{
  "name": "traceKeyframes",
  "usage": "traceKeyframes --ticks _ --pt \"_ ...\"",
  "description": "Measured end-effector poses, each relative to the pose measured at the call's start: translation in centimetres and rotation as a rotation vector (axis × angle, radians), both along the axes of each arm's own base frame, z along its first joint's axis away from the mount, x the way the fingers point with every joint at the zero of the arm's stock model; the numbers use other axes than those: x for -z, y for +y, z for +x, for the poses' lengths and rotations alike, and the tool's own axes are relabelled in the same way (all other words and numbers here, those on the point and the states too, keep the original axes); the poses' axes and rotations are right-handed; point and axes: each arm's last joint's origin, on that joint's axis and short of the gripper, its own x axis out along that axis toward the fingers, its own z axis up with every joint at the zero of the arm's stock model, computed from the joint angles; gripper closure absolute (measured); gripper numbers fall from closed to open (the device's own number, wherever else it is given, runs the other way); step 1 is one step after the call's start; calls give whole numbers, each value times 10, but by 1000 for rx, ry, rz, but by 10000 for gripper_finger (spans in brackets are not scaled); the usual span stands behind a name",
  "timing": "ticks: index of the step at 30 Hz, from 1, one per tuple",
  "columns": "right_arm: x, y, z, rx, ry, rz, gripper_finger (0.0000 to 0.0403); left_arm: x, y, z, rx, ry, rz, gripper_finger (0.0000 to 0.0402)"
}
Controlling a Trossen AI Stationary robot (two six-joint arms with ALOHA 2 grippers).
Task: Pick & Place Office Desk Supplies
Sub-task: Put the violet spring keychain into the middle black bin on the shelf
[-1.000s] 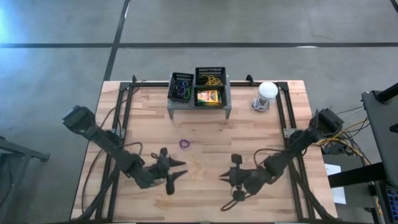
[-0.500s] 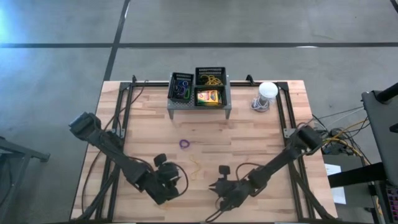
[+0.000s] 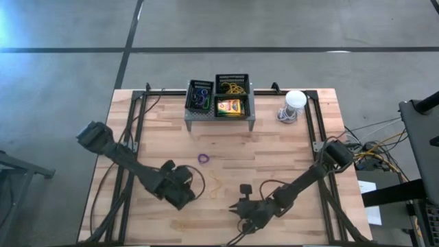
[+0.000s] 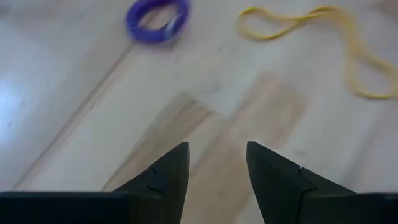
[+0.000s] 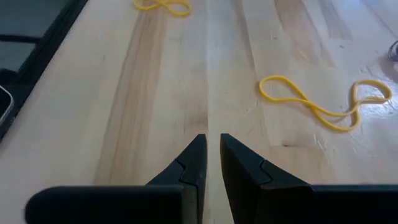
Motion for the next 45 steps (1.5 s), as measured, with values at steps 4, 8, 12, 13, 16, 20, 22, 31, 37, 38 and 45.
traceKeyframes --ticks 4,8,12,13,16,20,22,31,37,38,45 --pt "2 -2 -1 4 -33 27 360 9 20 4 -84 21 -27 238" --pt "3 -3 -1 6 -34 27 360 15 39 10 -155 20 -44 238" --pt "3 -4 -1 6 -35 28 360 19 56 16 -170 10 -38 238" --pt "3 -4 -1 7 -35 28 360 20 60 19 -164 -2 -40 238" --pt "3 -4 -1 5 -36 26 360 23 67 26 -118 -53 -41 235" --pt "3 -4 -1 5 -36 27 360 21 69 37 -21 -143 -37 228" --pt "3 -4 -1 5 -36 27 360 19 68 41 41 -180 -22 224" --pt "2 -4 0 6 -43 30 360 21 74 51 169 -186 170 224" --pt "2 -4 0 5 -44 30 360 38 85 52 161 -117 125 226" --pt "2 -4 0 5 -45 31 360 41 86 52 162 -106 119 228" --pt "2 -4 0 5 -46 29 360 47 83 52 183 -97 83 288"
